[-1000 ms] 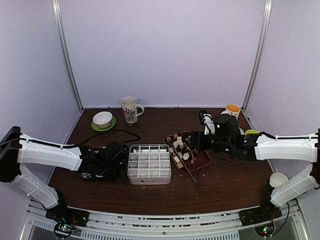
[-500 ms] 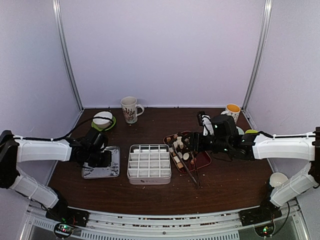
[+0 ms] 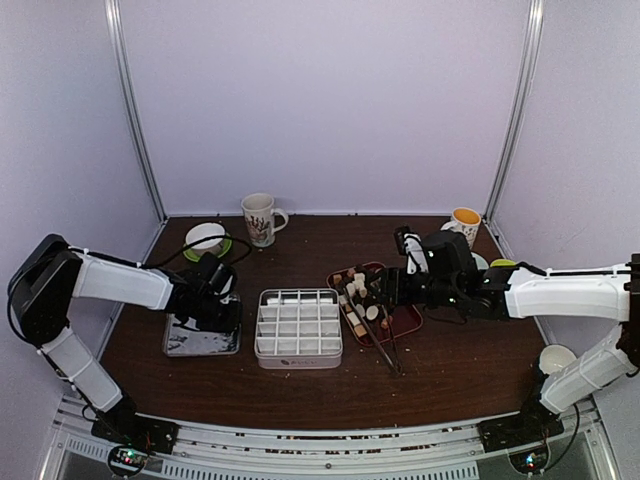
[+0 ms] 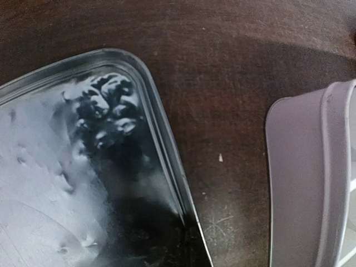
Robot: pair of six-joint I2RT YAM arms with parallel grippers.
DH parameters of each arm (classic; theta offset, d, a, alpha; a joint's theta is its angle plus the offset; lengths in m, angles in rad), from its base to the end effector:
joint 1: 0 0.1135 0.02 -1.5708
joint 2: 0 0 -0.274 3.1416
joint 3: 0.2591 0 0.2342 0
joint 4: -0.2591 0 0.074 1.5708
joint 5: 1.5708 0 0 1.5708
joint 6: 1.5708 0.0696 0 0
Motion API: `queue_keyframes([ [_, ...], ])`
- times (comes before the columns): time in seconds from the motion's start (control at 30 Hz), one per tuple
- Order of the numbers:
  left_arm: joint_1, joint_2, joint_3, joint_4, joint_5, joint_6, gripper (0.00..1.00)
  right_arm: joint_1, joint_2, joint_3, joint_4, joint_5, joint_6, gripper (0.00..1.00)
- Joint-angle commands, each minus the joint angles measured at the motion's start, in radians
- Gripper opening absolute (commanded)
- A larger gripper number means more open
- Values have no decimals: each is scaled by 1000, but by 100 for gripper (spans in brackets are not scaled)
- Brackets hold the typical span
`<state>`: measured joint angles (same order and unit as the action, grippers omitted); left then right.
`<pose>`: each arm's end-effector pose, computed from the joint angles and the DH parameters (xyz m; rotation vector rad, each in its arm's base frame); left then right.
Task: Pack the chocolate
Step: Pick up the packing box from the center of the board.
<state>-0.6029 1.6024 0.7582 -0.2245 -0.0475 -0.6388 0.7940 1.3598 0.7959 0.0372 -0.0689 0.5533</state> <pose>0.2432 -0.1634 0.1322 -0.0645 2.6841 -0.3487 0.2139 0.2244 0.2390 -0.3104 2.2003 0.8572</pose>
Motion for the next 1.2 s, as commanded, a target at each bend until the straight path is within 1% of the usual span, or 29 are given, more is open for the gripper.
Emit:
queue_keyframes([
  [0.0,-1,28,-31,60,108,11,0,-9,14,30,-37,5,7,71],
  [0.27,-52,20,-36,74,140,-30,0,-9,78,72,-60,-43,18,71],
  [0.47,-69,-27,-43,64,121,-59,0,-9,97,92,-96,-47,11,73],
  [0.63,-69,-103,-28,2,76,-49,0,-11,86,99,-145,-31,-21,76],
  [0.67,-69,-124,-31,-7,68,-48,0,-11,82,100,-157,-26,-28,78],
  [0.73,-69,-175,-43,-9,63,-48,0,-13,71,99,-187,-17,-33,86],
  [0.77,-71,-198,-50,-9,63,-51,0,-16,63,99,-202,-10,-35,91],
  [0.8,-71,-216,-57,-15,65,-55,0,-15,51,98,-217,8,-32,99],
  [0.83,-71,-235,-62,-19,73,-59,1,-16,40,95,-236,35,-33,100],
  [0.93,-75,-287,-83,-20,113,-76,5,-15,2,97,-317,121,-34,100],
  [1.0,-84,-320,-99,-13,138,-88,12,-16,-20,87,-342,143,-59,100],
  [1.1,-95,-361,-129,17,184,-115,22,-15,-29,82,-347,66,-115,100],
  [1.17,-95,-374,-143,49,213,-131,27,-16,-22,87,-356,24,-118,100],
])
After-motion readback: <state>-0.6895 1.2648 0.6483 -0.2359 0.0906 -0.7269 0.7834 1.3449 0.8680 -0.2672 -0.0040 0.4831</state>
